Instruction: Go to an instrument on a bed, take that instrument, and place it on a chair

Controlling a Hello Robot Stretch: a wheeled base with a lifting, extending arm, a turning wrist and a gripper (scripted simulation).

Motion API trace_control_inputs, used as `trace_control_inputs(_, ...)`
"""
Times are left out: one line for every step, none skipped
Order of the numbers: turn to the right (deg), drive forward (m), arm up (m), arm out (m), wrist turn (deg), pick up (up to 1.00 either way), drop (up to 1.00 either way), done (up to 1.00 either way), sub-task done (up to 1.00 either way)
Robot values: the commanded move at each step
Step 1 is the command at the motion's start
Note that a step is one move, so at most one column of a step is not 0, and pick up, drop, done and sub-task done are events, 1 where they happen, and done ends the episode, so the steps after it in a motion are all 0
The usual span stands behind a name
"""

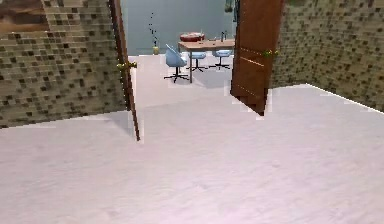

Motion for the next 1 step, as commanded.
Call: trace_control_inputs(0.0,0.30,0.00,0.00,0.0,0.00,0.00,0.00,0.00)
